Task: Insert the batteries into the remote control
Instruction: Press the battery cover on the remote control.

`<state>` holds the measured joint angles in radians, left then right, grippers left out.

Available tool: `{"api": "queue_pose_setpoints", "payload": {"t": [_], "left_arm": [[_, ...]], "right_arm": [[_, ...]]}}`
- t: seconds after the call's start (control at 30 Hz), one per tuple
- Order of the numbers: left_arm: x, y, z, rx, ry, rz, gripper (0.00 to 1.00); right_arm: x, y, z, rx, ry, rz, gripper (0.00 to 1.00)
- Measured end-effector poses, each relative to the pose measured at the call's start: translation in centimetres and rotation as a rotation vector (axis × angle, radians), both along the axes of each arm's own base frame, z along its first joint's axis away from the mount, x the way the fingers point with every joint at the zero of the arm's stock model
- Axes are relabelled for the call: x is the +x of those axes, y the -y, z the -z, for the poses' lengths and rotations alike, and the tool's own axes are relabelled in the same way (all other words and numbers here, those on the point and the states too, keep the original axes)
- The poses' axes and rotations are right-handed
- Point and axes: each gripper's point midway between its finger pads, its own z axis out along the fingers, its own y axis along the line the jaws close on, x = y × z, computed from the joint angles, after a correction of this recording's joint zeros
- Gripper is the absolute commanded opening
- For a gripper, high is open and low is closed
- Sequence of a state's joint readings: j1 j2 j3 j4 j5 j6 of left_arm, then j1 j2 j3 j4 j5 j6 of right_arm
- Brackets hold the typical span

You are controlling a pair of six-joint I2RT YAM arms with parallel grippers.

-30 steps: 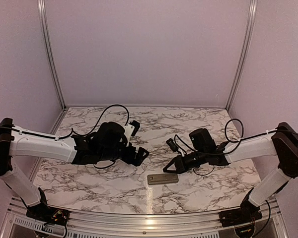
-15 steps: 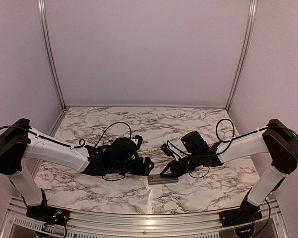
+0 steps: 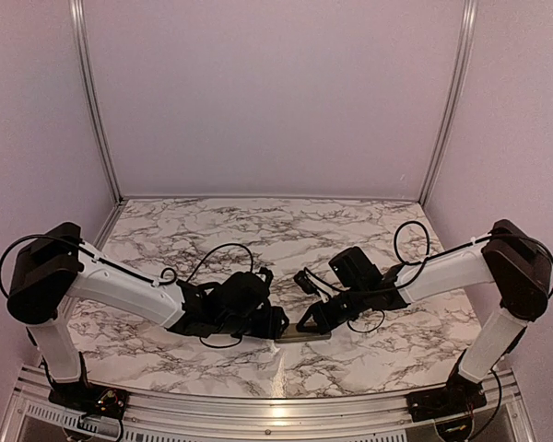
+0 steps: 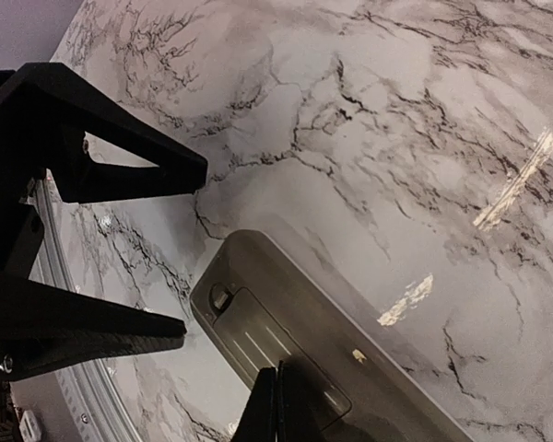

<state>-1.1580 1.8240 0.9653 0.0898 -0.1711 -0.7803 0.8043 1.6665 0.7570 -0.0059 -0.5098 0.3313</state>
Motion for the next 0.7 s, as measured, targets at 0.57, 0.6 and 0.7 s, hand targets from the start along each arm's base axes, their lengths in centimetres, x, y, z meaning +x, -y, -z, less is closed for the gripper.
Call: {"api": "queue_pose_setpoints", "payload": {"t": [0.57,0.6,0.7], "left_arm": [[-0.3,0.9,1.5,0.028,-0.033,0.0,0.47],[-0.3,1.0,1.5,0.028,-0.033,0.001,0.46],[-0.3,1.0,1.6,0.03,-0.036,-0.001,0.41]], "right_arm": [[0.3,0.1,0.1,-0.017,0.025,-0.003,0.0],[0.3,0.1,0.1,-0.017,0.025,-0.003,0.0],[0.3,0.1,0.1,-0.018,0.024,-0.003,0.0]]}}
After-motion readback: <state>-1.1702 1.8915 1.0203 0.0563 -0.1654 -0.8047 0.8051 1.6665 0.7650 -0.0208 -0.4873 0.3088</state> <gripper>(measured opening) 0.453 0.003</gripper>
